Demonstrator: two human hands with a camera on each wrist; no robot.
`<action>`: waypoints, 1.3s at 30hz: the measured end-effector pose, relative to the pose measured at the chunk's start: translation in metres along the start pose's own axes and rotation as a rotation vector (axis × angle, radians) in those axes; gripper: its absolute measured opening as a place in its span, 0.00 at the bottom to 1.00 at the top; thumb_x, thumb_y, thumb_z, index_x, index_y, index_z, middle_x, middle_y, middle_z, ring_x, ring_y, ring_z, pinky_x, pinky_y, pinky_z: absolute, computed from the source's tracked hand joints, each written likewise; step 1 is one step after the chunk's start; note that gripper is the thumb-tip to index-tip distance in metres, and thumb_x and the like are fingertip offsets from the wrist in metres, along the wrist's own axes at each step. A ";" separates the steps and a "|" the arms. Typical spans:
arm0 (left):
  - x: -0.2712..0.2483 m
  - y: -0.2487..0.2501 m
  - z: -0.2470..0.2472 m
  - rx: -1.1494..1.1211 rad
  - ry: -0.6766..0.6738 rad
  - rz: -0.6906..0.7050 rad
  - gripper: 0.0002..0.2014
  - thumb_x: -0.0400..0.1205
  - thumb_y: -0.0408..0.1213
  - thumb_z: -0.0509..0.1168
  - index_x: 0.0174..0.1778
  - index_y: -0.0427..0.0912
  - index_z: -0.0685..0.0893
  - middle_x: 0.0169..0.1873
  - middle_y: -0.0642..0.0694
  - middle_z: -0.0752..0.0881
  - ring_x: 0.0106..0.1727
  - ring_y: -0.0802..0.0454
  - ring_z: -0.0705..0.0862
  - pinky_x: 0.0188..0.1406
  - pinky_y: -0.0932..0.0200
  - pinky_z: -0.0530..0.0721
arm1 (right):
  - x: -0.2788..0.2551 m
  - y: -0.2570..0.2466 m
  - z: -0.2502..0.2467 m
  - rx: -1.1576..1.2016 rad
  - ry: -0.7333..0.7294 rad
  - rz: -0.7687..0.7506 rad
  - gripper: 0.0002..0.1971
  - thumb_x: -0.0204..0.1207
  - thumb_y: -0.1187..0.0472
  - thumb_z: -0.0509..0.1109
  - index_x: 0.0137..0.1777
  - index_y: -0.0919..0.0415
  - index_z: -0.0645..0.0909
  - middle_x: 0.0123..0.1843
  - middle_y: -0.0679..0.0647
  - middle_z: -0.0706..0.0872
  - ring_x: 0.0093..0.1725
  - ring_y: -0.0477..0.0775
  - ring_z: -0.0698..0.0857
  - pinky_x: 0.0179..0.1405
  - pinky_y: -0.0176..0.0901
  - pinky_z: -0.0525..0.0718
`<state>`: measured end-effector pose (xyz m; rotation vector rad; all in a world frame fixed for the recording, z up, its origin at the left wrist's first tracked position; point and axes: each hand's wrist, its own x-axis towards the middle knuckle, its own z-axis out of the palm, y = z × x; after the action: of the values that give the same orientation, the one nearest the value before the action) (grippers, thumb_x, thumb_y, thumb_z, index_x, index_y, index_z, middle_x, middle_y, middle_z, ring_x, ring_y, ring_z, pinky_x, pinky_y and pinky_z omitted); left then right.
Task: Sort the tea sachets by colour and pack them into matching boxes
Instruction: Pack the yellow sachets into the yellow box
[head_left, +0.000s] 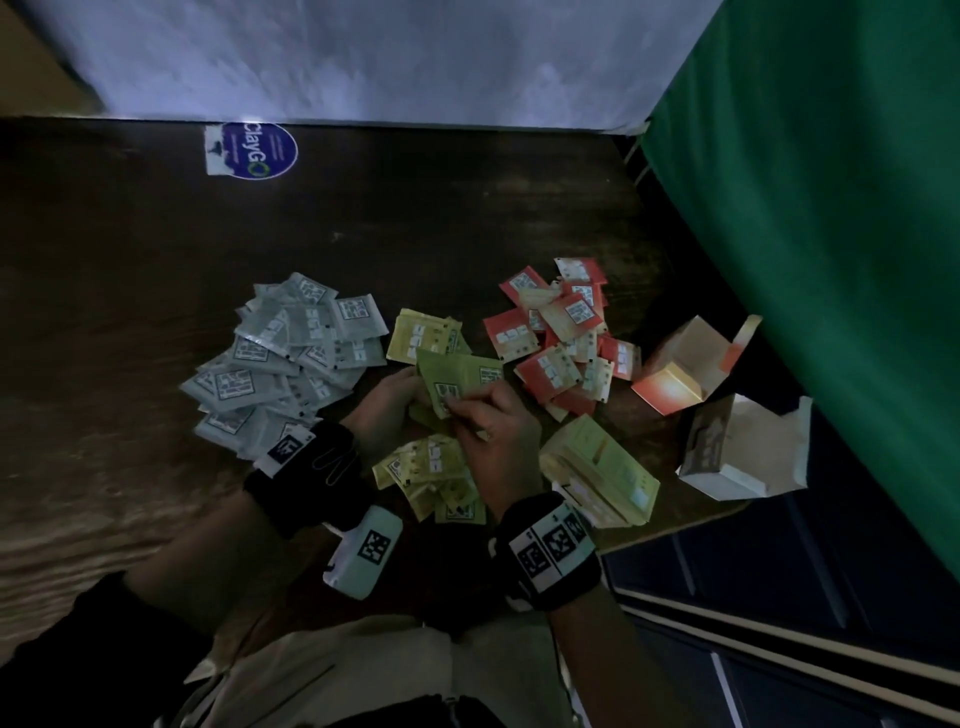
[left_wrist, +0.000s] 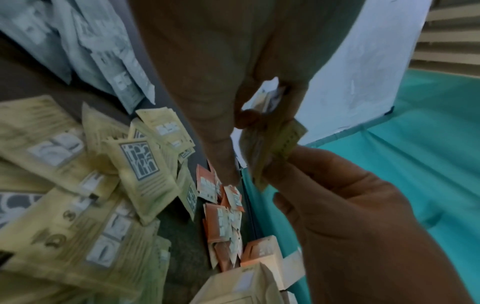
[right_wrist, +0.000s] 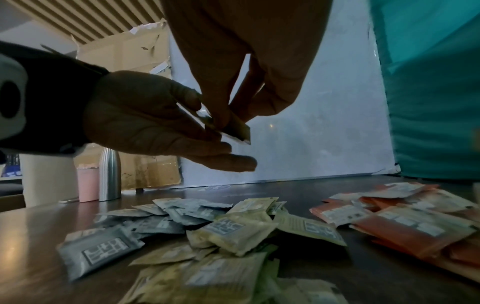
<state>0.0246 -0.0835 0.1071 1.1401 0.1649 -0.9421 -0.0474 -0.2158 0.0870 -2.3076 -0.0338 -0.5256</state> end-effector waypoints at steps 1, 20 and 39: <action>0.000 0.000 -0.002 -0.005 -0.017 -0.017 0.22 0.76 0.34 0.59 0.65 0.29 0.76 0.55 0.32 0.82 0.55 0.37 0.82 0.60 0.42 0.82 | 0.000 0.000 0.002 0.024 -0.010 -0.003 0.07 0.69 0.73 0.76 0.47 0.70 0.88 0.45 0.60 0.85 0.43 0.56 0.85 0.41 0.44 0.86; 0.011 -0.018 -0.053 0.547 0.324 -0.030 0.08 0.86 0.29 0.51 0.58 0.41 0.72 0.47 0.37 0.80 0.39 0.45 0.82 0.37 0.53 0.86 | -0.012 0.016 0.033 -0.317 -0.566 0.934 0.52 0.65 0.34 0.75 0.79 0.63 0.57 0.77 0.67 0.54 0.77 0.71 0.58 0.67 0.62 0.73; -0.004 -0.004 -0.019 0.519 0.059 -0.005 0.34 0.76 0.67 0.55 0.64 0.41 0.78 0.56 0.40 0.85 0.53 0.40 0.86 0.59 0.38 0.83 | 0.002 -0.019 -0.022 -0.003 0.105 0.423 0.07 0.73 0.66 0.75 0.50 0.65 0.84 0.44 0.50 0.87 0.41 0.42 0.84 0.37 0.20 0.77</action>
<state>0.0256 -0.0658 0.0980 1.6457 -0.0343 -0.9838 -0.0564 -0.2177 0.1143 -2.1990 0.4946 -0.4244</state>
